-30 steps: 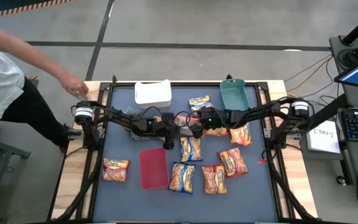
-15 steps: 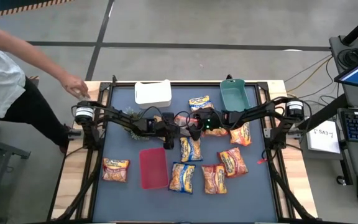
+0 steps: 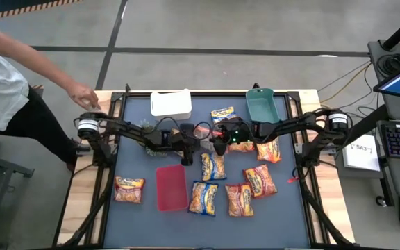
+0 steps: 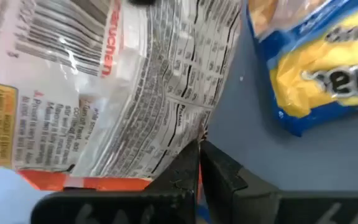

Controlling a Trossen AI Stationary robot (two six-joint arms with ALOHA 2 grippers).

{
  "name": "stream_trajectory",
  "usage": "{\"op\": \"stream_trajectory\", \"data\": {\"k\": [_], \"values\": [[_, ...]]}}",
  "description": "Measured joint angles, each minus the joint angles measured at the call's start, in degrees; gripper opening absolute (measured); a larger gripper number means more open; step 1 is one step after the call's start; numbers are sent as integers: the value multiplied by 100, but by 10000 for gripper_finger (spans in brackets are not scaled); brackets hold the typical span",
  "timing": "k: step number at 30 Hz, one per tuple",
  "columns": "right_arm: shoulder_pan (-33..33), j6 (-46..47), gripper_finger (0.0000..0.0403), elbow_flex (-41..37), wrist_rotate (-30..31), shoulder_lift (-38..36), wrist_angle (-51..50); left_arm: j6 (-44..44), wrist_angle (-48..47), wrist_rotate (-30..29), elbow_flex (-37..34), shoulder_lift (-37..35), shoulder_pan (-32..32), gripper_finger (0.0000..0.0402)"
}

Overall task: Sort Maruchan noodles
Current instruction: Put the left orange noodle pack into the green bin

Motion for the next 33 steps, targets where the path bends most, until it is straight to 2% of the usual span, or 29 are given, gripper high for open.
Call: {"op": "stream_trajectory", "data": {"k": [8,19,26,33], "values": [[0,-146,99,0,35,-506,-22,667,-470,-4,-6,-843,0,0],[1,-345,99,-3,714,-1117,-655,1514,-551,121,-36,-2141,28,0],[-2,-581,99,11,1935,-1984,-1525,1526,-495,1209,-172,-2810,206,0],[-72,-803,98,13,3780,-2800,-2531,1371,-344,1204,-477,-3141,305,0]]}}
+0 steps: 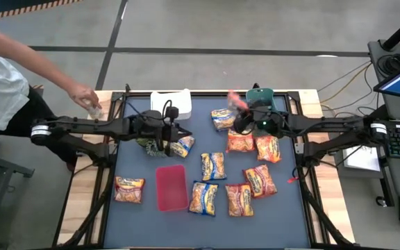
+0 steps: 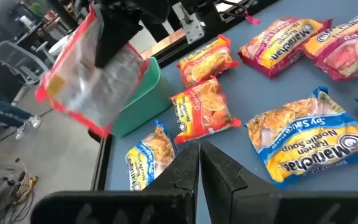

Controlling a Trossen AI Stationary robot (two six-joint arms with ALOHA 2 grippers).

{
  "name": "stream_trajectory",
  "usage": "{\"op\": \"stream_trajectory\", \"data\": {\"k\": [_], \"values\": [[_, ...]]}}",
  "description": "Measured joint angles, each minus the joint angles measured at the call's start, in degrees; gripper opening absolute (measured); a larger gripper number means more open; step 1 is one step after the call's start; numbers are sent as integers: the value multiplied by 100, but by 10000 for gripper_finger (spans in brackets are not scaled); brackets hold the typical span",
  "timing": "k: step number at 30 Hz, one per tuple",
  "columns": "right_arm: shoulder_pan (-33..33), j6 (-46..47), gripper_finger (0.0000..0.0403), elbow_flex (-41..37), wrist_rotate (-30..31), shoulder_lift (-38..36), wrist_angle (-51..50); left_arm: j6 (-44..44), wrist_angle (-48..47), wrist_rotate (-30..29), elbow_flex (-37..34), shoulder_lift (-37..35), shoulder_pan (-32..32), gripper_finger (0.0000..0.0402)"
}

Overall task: Sort Maruchan noodles
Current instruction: Put the left orange noodle pack into the green bin

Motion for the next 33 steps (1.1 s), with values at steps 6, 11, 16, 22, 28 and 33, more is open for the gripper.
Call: {"op": "stream_trajectory", "data": {"k": [6,11,16,22,28,33], "values": [[-169,386,97,4,1456,-302,-1018,-89,-25,-12,-40,91,57,0],[-369,1138,97,2,1639,-291,-1764,-89,11,-17,-40,176,75,0],[-556,1404,97,18,1436,-225,-1996,-78,14,-181,-40,231,82,0],[-1068,1390,97,619,228,-217,-2196,-86,38,-316,-39,260,97,0],[-1809,1352,97,1689,-941,252,-3560,-87,84,-316,-34,260,97,0],[-2488,911,97,2838,-1768,975,-5045,-89,84,-316,-34,260,99,0]]}}
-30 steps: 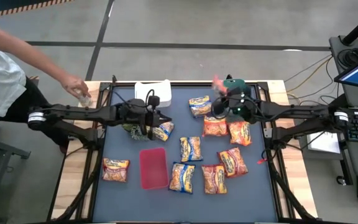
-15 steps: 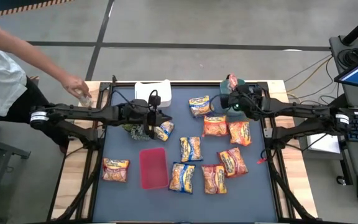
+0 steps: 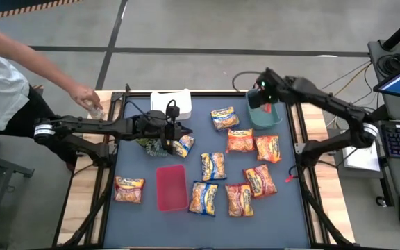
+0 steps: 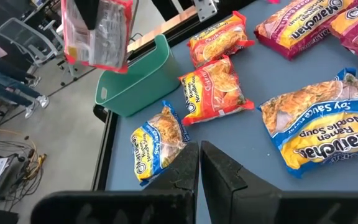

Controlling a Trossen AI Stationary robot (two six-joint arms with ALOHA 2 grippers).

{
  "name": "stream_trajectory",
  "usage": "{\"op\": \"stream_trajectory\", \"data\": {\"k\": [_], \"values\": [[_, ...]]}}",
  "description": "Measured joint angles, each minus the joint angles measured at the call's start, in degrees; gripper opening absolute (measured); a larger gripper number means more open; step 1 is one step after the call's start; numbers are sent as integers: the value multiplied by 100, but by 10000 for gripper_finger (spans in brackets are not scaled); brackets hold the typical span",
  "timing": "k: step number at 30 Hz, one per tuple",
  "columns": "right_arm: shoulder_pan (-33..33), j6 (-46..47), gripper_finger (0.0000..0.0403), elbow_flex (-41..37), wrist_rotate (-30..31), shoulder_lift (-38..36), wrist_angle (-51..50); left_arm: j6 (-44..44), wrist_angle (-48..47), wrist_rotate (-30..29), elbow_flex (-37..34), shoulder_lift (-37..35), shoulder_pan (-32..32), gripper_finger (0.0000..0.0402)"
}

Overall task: Sort Maruchan noodles
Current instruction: Put the left orange noodle pack into the green bin

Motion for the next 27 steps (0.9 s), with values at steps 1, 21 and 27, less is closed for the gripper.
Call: {"op": "stream_trajectory", "data": {"k": [1,21,27], "values": [[-123,-76,97,239,-113,147,-274,0,0,0,0,4,2,0],[-1141,-1183,97,1706,-1425,1941,-2239,-24,-7,0,0,9,2,0],[-1180,-1244,97,1708,-1431,2271,-2228,-24,-7,0,0,9,2,0]]}}
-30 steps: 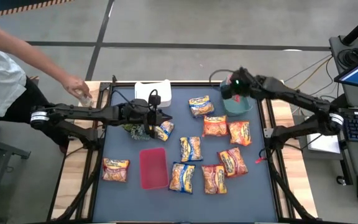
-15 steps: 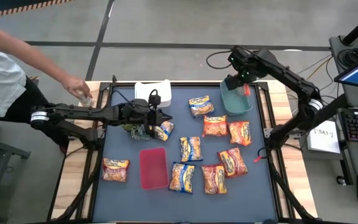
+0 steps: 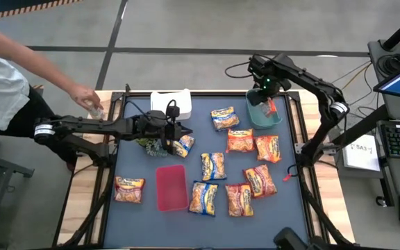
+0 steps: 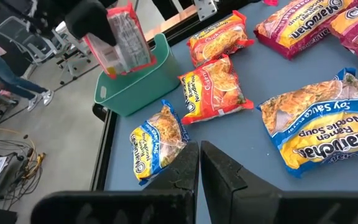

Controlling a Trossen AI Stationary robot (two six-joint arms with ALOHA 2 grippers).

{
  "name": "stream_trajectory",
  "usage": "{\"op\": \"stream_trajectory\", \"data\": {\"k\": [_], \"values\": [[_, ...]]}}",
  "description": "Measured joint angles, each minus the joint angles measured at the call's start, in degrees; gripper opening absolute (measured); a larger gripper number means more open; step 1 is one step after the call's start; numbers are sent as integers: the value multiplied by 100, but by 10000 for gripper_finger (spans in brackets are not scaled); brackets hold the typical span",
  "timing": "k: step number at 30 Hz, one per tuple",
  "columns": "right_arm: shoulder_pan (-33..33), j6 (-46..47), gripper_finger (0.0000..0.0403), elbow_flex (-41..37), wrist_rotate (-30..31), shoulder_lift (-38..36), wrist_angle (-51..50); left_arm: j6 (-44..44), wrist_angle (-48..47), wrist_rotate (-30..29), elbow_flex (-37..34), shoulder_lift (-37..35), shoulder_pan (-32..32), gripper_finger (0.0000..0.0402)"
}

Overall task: Sort Maruchan noodles
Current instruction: Put the left orange noodle pack into the green bin

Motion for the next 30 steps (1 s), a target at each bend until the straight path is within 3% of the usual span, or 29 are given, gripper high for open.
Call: {"op": "stream_trajectory", "data": {"k": [30], "values": [[2,-319,107,-11,-24,867,761,0,-2,0,0,0,-2,0]]}}
